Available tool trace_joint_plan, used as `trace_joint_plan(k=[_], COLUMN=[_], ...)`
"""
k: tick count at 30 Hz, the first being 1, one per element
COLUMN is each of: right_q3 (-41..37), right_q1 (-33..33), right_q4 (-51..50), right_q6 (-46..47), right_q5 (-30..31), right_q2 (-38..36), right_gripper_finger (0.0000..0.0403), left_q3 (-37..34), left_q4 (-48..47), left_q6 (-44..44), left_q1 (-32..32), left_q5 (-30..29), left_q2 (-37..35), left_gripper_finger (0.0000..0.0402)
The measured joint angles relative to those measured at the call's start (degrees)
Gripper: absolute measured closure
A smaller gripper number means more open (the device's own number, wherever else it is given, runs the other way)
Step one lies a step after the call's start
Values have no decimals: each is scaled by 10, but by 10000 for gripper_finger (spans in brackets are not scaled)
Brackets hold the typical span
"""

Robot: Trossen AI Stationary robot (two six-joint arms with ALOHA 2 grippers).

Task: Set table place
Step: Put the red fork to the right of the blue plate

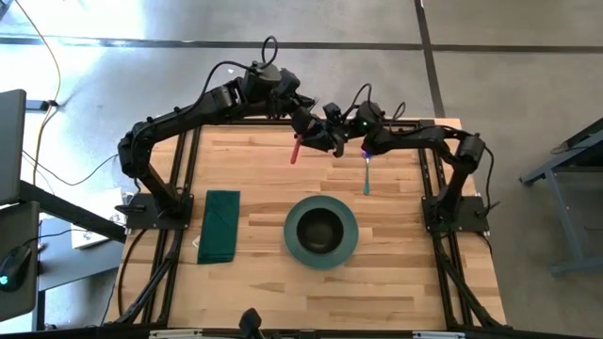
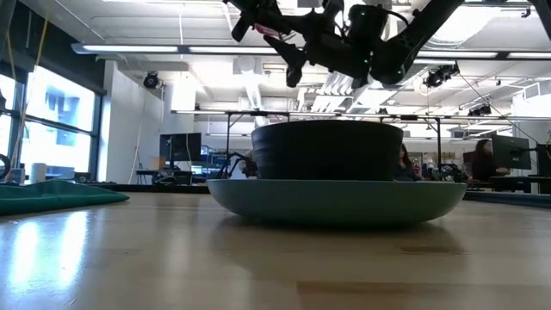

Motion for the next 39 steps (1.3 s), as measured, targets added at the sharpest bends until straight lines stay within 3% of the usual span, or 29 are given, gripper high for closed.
trace_joint_plan(k=[8, 16, 29, 33, 39], right_q3=[68, 79, 80, 81, 80], right_q1=[16, 12, 7, -4, -20], right_q4=[-73, -127, -137, -143, -172], right_q6=[-22, -54, -56, -51, -51], right_q5=[-33, -48, -52, -58, -74], right_q2=[31, 32, 31, 30, 29], right_gripper_finger=[243, 382, 391, 400, 403], left_q3=[0, 0, 0, -1, -1], left_q4=[0, 5, 9, 11, 5], left_q6=[0, 2, 0, 15, 34], left_q1=[0, -1, 0, -6, -29], left_q5=[2, 0, 15, 47, 14], left_q2=[0, -2, -7, -28, -63], left_gripper_finger=[401, 401, 389, 358, 280])
